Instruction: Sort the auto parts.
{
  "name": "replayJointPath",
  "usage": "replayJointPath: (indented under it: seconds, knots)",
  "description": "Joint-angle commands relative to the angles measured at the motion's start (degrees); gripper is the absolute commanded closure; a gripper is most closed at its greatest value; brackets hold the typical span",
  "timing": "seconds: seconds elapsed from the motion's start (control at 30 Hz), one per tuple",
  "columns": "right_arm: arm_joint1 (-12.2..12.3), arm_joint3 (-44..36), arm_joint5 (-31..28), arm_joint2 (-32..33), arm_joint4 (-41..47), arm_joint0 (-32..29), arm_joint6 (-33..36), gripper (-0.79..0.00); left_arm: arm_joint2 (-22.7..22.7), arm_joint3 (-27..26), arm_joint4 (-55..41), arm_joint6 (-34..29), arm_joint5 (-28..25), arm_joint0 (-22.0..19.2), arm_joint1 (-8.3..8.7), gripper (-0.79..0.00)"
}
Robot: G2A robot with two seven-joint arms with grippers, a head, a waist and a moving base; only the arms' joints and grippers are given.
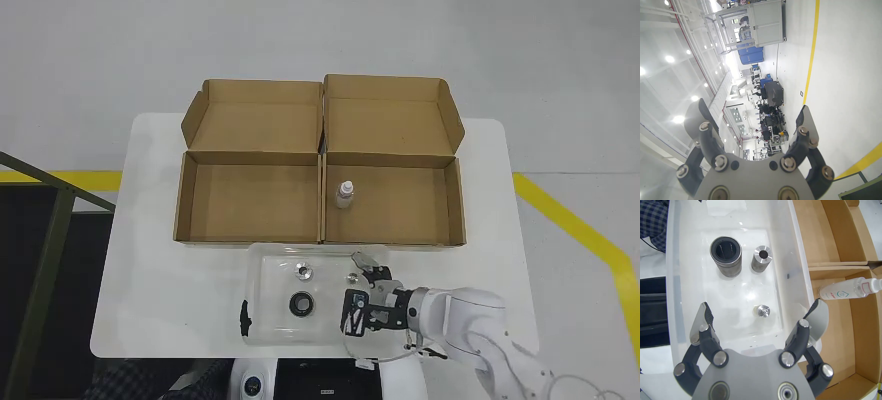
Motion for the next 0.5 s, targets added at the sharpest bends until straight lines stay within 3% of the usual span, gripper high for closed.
replayJointPath:
  seconds: [0.0,0.17,0.47]
  knots:
    - [0.0,0.1,0.5,-0.4,-0.1,0.2,0.6,-0.785,0.0,0.0,0.0,0.0,0.0,0.0,0.00,-0.785]
    - [-0.1,0.6,1.3,-1.5,-0.8,1.0,2.3,-0.619,0.0,0.0,0.0,0.0,0.0,0.0,0.00,-0.785]
    - [-0.3,2.4,3.3,-3.9,-2.6,2.6,5.3,-0.545,0.0,0.0,0.0,0.0,0.0,0.0,0.00,-0.785]
